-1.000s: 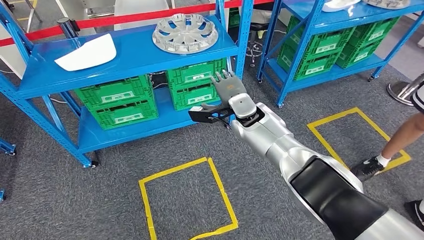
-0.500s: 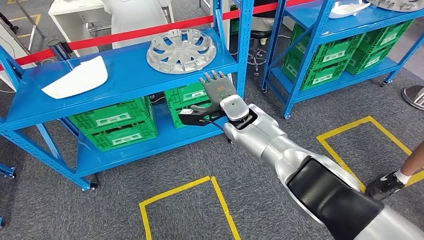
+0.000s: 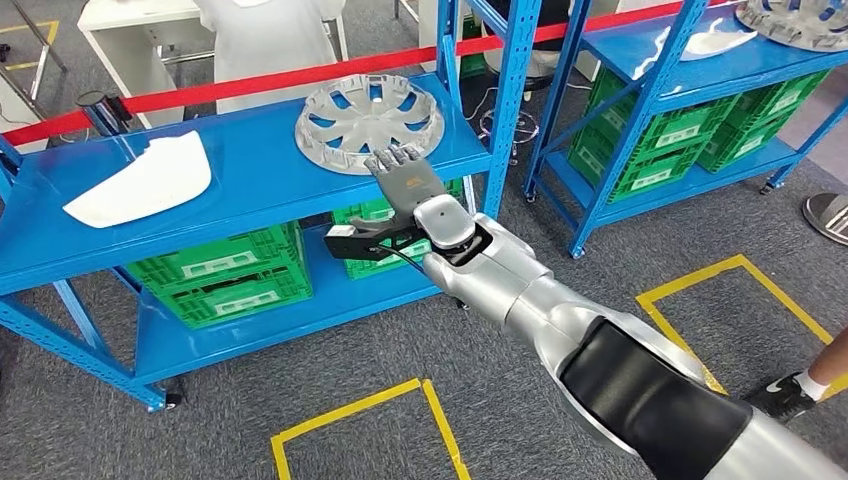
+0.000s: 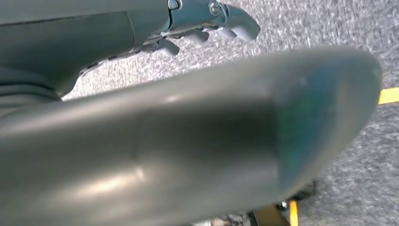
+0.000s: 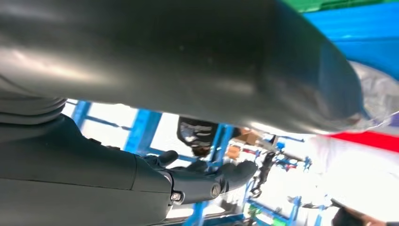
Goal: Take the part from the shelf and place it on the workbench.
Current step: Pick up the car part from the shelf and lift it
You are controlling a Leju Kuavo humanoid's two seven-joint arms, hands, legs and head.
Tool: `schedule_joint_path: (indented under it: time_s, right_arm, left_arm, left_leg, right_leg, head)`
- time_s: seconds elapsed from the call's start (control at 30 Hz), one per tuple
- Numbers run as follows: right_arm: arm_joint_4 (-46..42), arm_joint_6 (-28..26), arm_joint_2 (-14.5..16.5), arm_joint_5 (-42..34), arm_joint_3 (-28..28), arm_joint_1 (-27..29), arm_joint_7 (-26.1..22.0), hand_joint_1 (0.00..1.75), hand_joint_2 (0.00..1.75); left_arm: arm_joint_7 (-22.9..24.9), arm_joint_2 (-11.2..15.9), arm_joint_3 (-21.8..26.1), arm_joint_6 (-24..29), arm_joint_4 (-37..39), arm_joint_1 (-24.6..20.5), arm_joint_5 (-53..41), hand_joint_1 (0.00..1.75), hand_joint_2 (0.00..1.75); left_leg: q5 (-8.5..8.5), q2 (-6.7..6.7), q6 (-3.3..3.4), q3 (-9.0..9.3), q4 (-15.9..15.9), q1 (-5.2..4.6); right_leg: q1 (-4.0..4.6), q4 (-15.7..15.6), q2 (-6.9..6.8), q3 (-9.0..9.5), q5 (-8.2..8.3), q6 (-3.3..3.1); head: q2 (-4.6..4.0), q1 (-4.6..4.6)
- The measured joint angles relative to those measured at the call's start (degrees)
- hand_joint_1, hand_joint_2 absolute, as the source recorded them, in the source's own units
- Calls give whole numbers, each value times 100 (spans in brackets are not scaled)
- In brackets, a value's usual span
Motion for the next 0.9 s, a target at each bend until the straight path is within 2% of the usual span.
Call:
schedule_joint_path:
  time_s: [0.03,0.07,0.1,0.13,0.2,0.23,0.27,0.3,0.33,0.37,0.4,0.43,0.47,0.5,0.57,0.6,0.63,0.67,0.7,0.73,0.77,0.8,0.83,0.87,0.9]
  right_arm:
    - [-1,13,2,-26,30,14,-4,0,0]
    - [-1,28,3,-48,57,22,-8,0,0]
    - [-1,43,2,-69,82,26,-11,0,0]
    - [-1,54,-2,-87,105,30,-17,0,0]
    - [1,71,-14,-133,141,45,-37,0,0]
    - [-2,76,-15,-159,154,49,-48,0,0]
    - [-7,77,-12,-188,164,38,-55,0,0]
    - [-14,75,-4,-213,174,8,-63,0,0]
    - [-22,70,4,-227,181,-28,-71,0,0]
    - [-27,67,10,-238,186,-61,-81,0,0]
    - [-30,66,15,-241,194,-82,-94,0,0]
    - [-31,65,20,-245,208,-85,-106,0,0]
    - [-31,64,22,-250,224,-79,-113,0,0]
    - [-31,62,23,-259,242,-70,-114,0,0]
    - [-31,56,28,-279,276,-48,-103,0,0]
    - [-31,53,35,-287,288,-37,-97,0,0]
    - [-31,51,46,-290,299,-28,-93,0,0]
    - [-30,49,56,-292,311,-20,-93,0,0]
    - [-29,46,71,-292,327,-14,-93,0,0]
    - [-28,45,84,-293,345,-10,-92,0,0]
    - [-28,43,94,-294,364,-11,-86,0,0]
    - [-30,39,105,-296,378,-24,-80,0,0]
    - [-32,36,110,-297,386,-47,-70,0,0]
    - [-33,30,113,-298,392,-76,-61,0,0]
    - [-33,25,115,-299,397,-104,-55,0,0]
  left_arm:
    - [3,-1,11,3,1,4,-1,0,0]
    - [7,-3,22,5,2,14,-2,0,0]
    - [9,-5,32,7,3,24,-4,0,0]
    - [12,-8,38,7,4,34,-9,0,0]
    - [9,-10,42,8,9,31,-22,0,0]
    - [5,-8,45,9,9,22,-28,0,0]
    - [-1,-5,48,10,6,12,-32,0,0]
    - [-8,-2,51,11,0,0,-37,0,0]
    - [-14,4,56,13,-5,-11,-37,0,0]
    - [-19,8,60,13,-9,-21,-38,0,0]
    - [-21,9,63,14,-9,-32,-38,0,0]
    - [-20,8,66,14,-9,-37,-38,0,0]
    - [-17,7,68,14,-7,-37,-38,0,0]
    - [-9,5,72,14,-5,-31,-38,0,0]
    - [14,7,83,21,-3,-7,-34,0,0]
    - [22,7,89,27,-2,5,-31,0,0]
    - [27,8,95,32,-1,16,-28,0,0]
    - [28,8,102,34,4,31,-25,0,0]
    - [29,7,110,36,10,42,-21,0,0]
    - [33,6,117,36,16,49,-17,0,0]
    - [36,5,123,37,21,54,-14,0,0]
    - [38,2,126,37,23,47,-12,0,0]
    - [40,-2,127,37,21,34,-11,0,0]
    - [37,-7,128,38,19,19,-10,0,0]
    - [35,-11,129,38,18,4,-10,0,0]
  left_leg:
    - [-83,-13,-11,90,-4,11]
    - [-172,-26,-25,190,-4,20]
    - [-268,-36,-40,301,-4,29]
    - [-370,-41,-56,406,-5,35]
    - [-589,-42,-105,595,10,26]
    - [-688,-40,-136,667,-10,20]
    - [-738,-39,-178,743,-10,12]
    - [-716,-40,-219,750,48,11]
    - [-609,-29,-260,683,244,17]
    - [-445,-14,-303,516,584,19]
    - [-319,4,-334,252,998,27]
    - [-304,23,-362,-48,1397,39]
    - [-440,37,-387,-326,1688,50]
    - [-703,46,-404,-567,1848,62]
    - [-1242,63,-430,-891,1799,79]
    - [-1317,71,-431,-972,1607,82]
    - [-1162,80,-425,-1015,1323,85]
    - [-703,97,-407,-1036,958,85]
    - [-175,123,-380,-1039,623,80]
    - [273,143,-350,-1018,390,73]
    - [561,156,-315,-988,250,69]
    - [588,160,-284,-935,220,66]
    - [540,149,-246,-862,216,70]
    - [489,137,-208,-790,197,78]
    - [435,125,-176,-708,181,84]
  right_leg:
    - [-12,40,-6,-191,-214,22]
    - [-22,-51,-10,-319,-359,37]
    - [-29,-274,-14,-383,-349,44]
    - [-34,-598,-20,-404,-116,41]
    - [-24,-1250,-41,-371,777,0]
    - [-9,-1429,-47,-334,1120,-38]
    - [3,-1508,-47,-294,1285,-86]
    - [7,-1496,-38,-233,1247,-147]
    - [2,-1502,-26,-168,1179,-200]
    - [-12,-1518,-18,-89,1111,-253]
    - [-23,-1530,-13,5,1035,-294]
    - [-31,-1544,-13,108,948,-319]
    - [-36,-1551,-13,219,852,-329]
    - [-40,-1553,-11,334,753,-330]
    - [-53,-1553,-4,593,542,-320]
    - [-61,-1554,-1,732,432,-310]
    - [-69,-1556,0,873,320,-295]
    - [-71,-1558,-1,998,210,-275]
    - [-66,-1557,6,1114,100,-245]
    - [-56,-1569,11,1207,-8,-209]
    - [-46,-1570,18,1304,-82,-170]
    - [-35,-1547,24,1368,-100,-132]
    - [-33,-1459,20,1367,-69,-98]
    - [-36,-1251,12,1290,34,-70]
    - [-38,-946,3,1096,144,-50]
  head:
    - [0,3]
    - [0,8]
    - [0,14]
    - [0,18]
    - [0,18]
    - [0,8]
    - [0,2]
    - [0,-1]
    - [0,-2]
    - [0,-5]
    - [0,-11]
    - [0,-19]
    - [0,-27]
    - [0,-25]
    - [0,-26]
    - [0,-27]
    - [0,-28]
    - [0,-33]
    - [0,-48]
    - [0,-58]
    - [0,-70]
    - [0,-76]
    - [0,-71]
    - [0,-61]
    - [0,-46]
